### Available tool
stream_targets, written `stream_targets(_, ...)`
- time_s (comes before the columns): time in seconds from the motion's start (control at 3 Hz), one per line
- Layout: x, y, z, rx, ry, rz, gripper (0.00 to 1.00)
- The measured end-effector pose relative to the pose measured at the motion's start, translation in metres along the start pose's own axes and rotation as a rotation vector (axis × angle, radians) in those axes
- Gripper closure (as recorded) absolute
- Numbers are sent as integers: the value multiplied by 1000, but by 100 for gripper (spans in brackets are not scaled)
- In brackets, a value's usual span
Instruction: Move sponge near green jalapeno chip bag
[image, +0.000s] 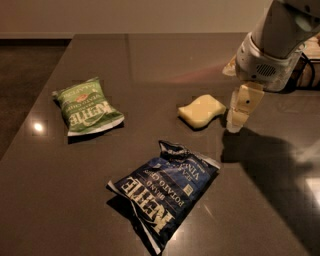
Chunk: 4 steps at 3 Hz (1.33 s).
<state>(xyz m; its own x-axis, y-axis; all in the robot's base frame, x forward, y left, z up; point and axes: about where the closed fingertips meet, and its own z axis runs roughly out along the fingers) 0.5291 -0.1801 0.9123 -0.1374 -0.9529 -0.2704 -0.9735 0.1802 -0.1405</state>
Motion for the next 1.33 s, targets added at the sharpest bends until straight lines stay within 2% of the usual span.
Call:
stream_targets(0.33, -7, -10, 39, -57, -4, -33, 0)
stream_targets(0.67, -17, -18, 65, -93, -6, -63, 0)
stream_targets(1.0, -25, -24, 81, -120, 9, -71, 16)
stream_targets(1.33, -31, -29, 89, -147, 11, -67, 39)
